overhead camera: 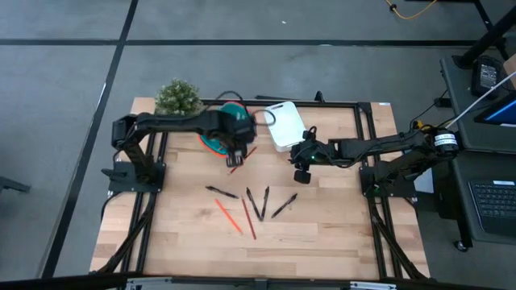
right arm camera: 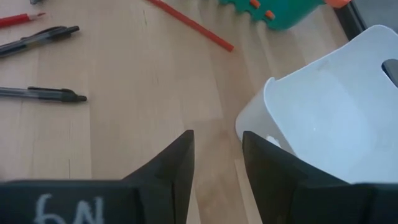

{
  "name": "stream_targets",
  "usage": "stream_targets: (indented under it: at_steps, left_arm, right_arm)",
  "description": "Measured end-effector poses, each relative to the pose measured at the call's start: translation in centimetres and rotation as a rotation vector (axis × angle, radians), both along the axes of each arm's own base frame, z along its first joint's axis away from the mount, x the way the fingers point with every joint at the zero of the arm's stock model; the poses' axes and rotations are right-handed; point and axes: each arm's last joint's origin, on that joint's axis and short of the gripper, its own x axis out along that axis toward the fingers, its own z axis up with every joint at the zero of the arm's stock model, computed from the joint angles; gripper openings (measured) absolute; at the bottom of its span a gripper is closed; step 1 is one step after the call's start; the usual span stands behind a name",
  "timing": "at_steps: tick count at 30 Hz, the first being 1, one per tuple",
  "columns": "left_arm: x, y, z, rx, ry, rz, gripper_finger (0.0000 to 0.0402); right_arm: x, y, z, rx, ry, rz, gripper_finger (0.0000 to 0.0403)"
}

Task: Sort pens & pencils
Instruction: Put the red pencil into the green basket

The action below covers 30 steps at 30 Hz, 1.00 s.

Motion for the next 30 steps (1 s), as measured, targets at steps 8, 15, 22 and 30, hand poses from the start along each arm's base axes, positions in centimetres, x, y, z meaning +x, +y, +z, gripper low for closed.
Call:
stream_targets:
  at_steps: [8, 15, 22, 30]
  left_arm:
    - [1.6, -5.0, -0.1, 0.002, -0.102, -0.025, 0.0000]
    - [2.4, -7.6, -3.1, 0.040, -0.082, -0.012, 0.0000]
    - [3.6, -8.8, -5.4, 0.089, -0.077, -0.012, 0.0000]
    - [4.5, -8.7, -8.1, 0.146, -0.015, 0.004, 0.0000]
  right_arm:
    - [0.0, 0.0, 0.0, 0.001, 0.006, 0.000, 0.0139]
    - [-0.1, 0.0, -0.1, 0.002, 0.016, 0.000, 0.0139]
    - [-0.1, 0.0, -0.1, 0.003, 0.014, -0.001, 0.0139]
    - [-0.2, 0.0, -0.2, 0.020, 0.015, -0.021, 0.0139]
